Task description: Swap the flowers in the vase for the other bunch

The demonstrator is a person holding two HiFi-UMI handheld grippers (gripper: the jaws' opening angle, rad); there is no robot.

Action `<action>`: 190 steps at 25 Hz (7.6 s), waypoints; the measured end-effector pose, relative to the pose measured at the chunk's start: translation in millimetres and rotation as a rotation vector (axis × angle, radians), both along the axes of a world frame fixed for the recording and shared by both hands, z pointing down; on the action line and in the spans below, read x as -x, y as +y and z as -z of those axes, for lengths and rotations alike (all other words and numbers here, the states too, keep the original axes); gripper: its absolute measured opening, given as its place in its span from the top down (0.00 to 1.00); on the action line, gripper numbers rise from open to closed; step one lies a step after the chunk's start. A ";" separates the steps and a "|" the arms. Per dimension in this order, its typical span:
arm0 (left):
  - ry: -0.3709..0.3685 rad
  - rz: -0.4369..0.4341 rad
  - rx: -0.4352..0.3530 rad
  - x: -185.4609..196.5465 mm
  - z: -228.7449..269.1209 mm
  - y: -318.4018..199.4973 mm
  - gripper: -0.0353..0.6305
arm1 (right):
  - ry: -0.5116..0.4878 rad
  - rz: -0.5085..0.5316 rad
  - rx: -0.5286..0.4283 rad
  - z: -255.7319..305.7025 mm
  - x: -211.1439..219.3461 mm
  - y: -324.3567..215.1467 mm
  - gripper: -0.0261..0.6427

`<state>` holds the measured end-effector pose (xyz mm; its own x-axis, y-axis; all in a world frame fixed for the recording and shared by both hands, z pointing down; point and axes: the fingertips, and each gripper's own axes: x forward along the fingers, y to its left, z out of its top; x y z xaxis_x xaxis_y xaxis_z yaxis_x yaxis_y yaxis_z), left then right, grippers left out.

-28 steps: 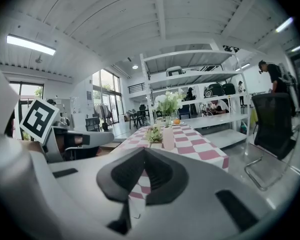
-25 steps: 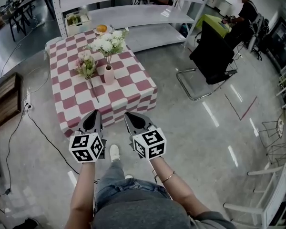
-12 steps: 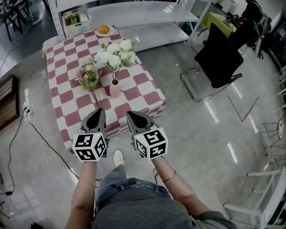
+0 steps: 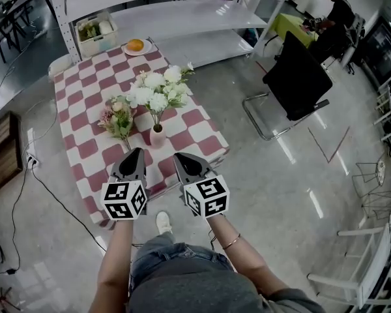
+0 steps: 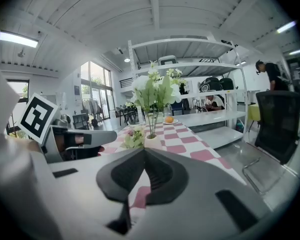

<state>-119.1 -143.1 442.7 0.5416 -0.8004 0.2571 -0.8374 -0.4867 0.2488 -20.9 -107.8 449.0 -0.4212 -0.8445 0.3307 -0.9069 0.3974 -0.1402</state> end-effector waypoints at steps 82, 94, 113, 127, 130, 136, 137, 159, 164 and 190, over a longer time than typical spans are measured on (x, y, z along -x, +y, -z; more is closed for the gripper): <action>-0.123 0.129 -0.044 -69.7 58.8 -97.6 0.90 | -0.048 0.171 0.029 4.8 -47.3 -93.4 0.95; -0.083 0.223 -0.129 -54.9 122.8 -93.8 0.90 | -0.079 0.217 0.011 14.6 -47.6 -96.7 0.94; -0.073 0.513 -0.115 55.2 141.1 -35.4 0.90 | -0.090 0.485 -0.051 51.5 39.7 -69.3 0.94; -0.113 0.667 0.137 132.2 53.4 27.5 0.90 | -0.066 0.699 0.016 21.8 140.8 -34.0 0.95; -0.117 0.654 0.200 138.6 33.5 29.6 0.90 | -0.058 0.710 0.034 15.0 153.9 -32.2 0.95; -0.141 0.624 0.322 150.5 -8.3 24.0 0.90 | -0.046 0.694 0.065 2.0 166.9 -37.1 0.95; -0.144 0.621 0.337 152.8 -14.4 21.7 0.90 | -0.045 0.690 0.068 0.6 168.1 -38.7 0.95; -0.134 0.604 0.501 193.6 -96.1 -38.3 0.90 | 0.003 0.639 0.147 -32.6 205.0 -78.2 0.95; -0.130 0.602 0.521 199.4 -112.1 -46.5 0.90 | 0.012 0.628 0.161 -40.3 208.4 -84.9 0.94; -0.099 0.611 0.518 200.7 -118.5 -31.4 0.72 | 0.030 0.609 0.174 -45.3 199.5 -77.8 0.95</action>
